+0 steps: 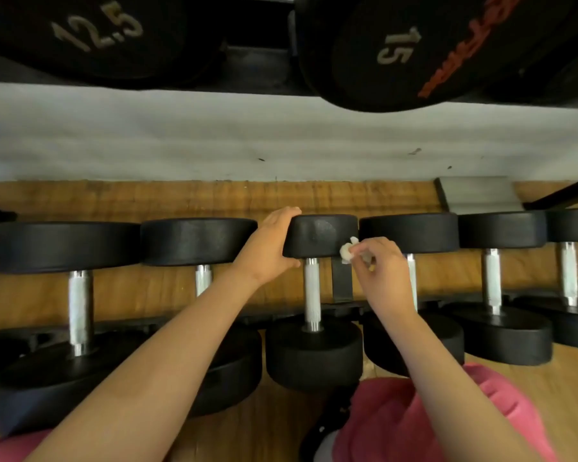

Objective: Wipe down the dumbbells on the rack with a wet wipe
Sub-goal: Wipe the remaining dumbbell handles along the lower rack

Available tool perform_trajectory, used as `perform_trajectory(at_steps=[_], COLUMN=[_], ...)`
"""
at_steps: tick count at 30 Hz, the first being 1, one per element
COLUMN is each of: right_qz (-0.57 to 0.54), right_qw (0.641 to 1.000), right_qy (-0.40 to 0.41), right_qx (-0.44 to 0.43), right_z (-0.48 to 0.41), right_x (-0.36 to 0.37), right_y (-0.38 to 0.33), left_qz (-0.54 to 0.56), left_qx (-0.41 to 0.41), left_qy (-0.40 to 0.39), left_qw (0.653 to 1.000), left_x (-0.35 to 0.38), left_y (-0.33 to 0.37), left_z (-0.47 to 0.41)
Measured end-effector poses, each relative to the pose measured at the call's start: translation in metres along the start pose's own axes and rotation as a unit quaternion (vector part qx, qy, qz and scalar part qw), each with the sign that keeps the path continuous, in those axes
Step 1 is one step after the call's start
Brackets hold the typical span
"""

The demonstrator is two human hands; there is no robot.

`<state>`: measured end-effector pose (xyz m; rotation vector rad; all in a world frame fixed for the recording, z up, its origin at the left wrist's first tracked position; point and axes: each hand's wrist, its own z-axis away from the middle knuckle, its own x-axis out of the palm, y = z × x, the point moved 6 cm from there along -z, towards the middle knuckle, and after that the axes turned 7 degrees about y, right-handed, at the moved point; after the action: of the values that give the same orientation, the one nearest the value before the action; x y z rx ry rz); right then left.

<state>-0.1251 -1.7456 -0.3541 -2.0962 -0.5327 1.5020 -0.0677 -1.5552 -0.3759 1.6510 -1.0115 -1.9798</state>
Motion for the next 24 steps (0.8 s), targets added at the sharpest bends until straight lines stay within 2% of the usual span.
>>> perform_trajectory(at_steps=[2,4,7,9,11,14,17,22,24], right_qz=[-0.024,-0.056,-0.085,-0.101,-0.097,-0.073,-0.068,0.02,0.035], right_qw=[0.999,0.994,0.984,0.974,0.97,0.975,0.978,0.984,0.985], right_qy=[-0.008,-0.012,-0.025,-0.032,-0.049,-0.089,-0.116,-0.173,-0.168], right_qx=[0.039,0.091,0.157,0.201,0.219,0.19,0.161,-0.026,-0.009], right_z=[0.012,0.031,0.07,0.098,0.124,0.154,0.168,0.194,0.194], right_x=[-0.011,-0.022,-0.032,-0.034,-0.031,-0.021,-0.008,0.016,0.015], right_y=[0.008,0.015,0.031,0.048,0.062,0.065,0.051,0.006,0.015], left_qz=[-0.036,-0.068,-0.044,0.024,0.095,0.097,0.056,-0.009,-0.021], left_qx=[0.0,-0.007,-0.034,-0.04,-0.066,-0.105,-0.088,-0.076,-0.087], left_qy=[0.018,0.069,0.14,0.123,0.071,0.022,0.022,0.013,-0.003], left_qw=[0.999,0.995,0.989,0.991,0.991,0.989,0.994,0.997,0.996], left_x=[0.002,0.008,0.031,0.057,0.082,0.106,0.112,0.12,0.122], left_y=[0.003,0.01,0.021,0.026,0.022,0.004,-0.009,-0.012,-0.014], left_z=[0.005,0.018,0.063,0.098,0.127,0.155,0.163,0.164,0.162])
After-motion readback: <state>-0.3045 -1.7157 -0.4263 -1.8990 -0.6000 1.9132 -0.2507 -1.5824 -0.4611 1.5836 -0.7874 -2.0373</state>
